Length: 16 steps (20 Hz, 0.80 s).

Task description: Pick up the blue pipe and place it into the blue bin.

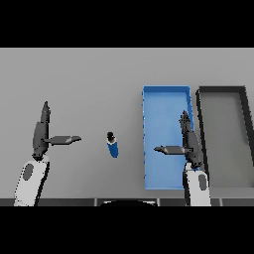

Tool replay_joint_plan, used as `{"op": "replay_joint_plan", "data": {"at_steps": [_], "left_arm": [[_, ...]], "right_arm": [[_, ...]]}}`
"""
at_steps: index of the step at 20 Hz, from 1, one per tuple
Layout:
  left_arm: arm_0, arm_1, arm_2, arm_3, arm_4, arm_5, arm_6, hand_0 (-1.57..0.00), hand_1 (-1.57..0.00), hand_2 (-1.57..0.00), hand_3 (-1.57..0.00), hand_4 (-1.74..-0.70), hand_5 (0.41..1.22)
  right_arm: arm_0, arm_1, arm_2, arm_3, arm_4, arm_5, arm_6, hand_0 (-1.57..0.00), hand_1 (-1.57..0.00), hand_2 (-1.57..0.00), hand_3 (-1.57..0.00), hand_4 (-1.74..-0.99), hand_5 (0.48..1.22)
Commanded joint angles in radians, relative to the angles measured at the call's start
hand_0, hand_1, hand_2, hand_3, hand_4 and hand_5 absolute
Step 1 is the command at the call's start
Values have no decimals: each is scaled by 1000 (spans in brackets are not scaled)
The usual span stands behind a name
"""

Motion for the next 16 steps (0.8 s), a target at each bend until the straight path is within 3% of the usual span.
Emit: {"op": "replay_joint_plan", "data": {"at_steps": [1, 6, 8, 10, 14, 16], "left_arm": [[1, 0, 0, -1, 0, 1, -5, 1, 1, 1, 1, -1006, 586], [17, -6, -5, -9, -3, 5, -12, 1, 1, 1, 1, -1006, 586], [67, 110, -43, -17, -10, -171, -118, 1, 1, 1, 1, -1011, 588], [83, 151, -58, -27, -17, -230, -147, 1, 1, 1, 1, -1010, 588], [95, 170, -78, -50, -13, -273, -158, 1, 1, 1, 1, -1009, 589], [102, 184, -78, -65, 19, -321, -175, 1, 1, 1, 1, -1023, 594]], "right_arm": [[1, 0, 0, -1, 0, 0, -1, 1, 1, 1, 1, -1222, 603], [19, 2, 3, -6, -4, 6, -16, 1, 1, 1, 1, -1222, 603], [85, -94, 49, -71, 73, 57, -118, 1, 1, 1, 1, -1227, 603], [101, -113, 77, -106, 110, 63, -92, 1, 1, 1, 1, -1228, 599], [99, -122, 92, -113, 132, 65, -54, 1, 1, 1, 1, -1226, 593], [114, -124, 96, -115, 133, 71, -72, 1, 1, 1, 1, -1218, 589]]}}
